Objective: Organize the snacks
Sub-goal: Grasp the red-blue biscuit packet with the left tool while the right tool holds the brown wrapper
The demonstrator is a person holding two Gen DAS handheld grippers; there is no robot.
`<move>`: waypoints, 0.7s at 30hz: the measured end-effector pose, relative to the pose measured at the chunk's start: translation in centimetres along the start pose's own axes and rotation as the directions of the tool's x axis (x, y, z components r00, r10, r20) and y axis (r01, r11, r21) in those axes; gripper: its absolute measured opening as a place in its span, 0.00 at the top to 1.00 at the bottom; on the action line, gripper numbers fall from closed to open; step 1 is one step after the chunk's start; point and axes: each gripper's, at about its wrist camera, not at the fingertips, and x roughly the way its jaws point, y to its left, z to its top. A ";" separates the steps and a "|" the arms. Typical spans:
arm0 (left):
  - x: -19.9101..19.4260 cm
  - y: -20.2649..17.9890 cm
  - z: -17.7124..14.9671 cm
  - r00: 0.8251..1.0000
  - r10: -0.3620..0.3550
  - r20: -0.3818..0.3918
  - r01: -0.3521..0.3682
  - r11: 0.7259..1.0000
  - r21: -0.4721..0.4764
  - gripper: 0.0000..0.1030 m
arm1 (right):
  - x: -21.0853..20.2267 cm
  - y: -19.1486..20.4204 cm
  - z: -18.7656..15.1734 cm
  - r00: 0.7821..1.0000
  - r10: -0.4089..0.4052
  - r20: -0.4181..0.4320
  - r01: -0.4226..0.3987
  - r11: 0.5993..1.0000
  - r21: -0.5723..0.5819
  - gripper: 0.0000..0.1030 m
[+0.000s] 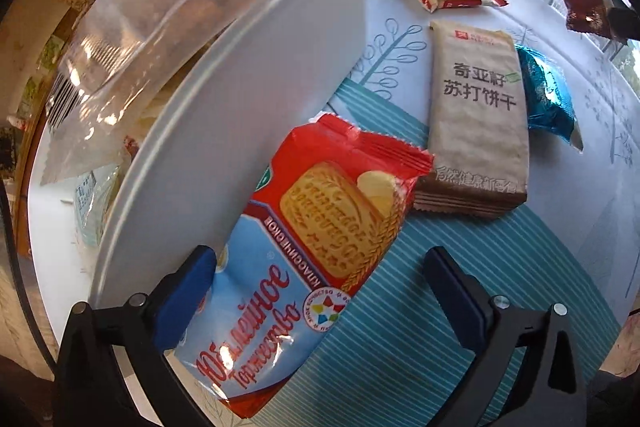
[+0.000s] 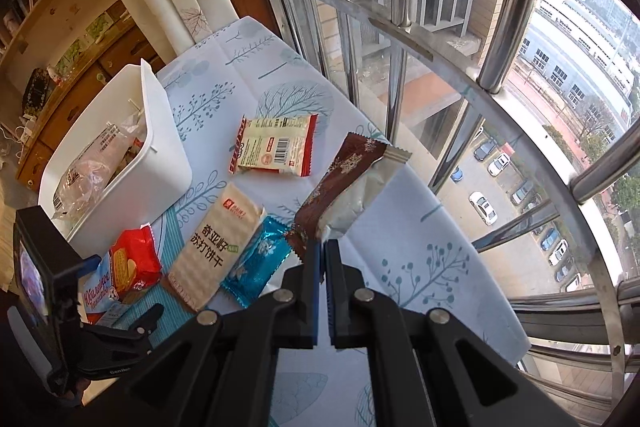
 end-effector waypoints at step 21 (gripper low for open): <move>-0.8 -0.5 -1.9 0.982 -0.185 -0.041 0.185 0.983 -0.010 0.40 | -2.7 2.1 0.2 0.998 0.032 0.060 -0.031 0.999 -0.020 0.98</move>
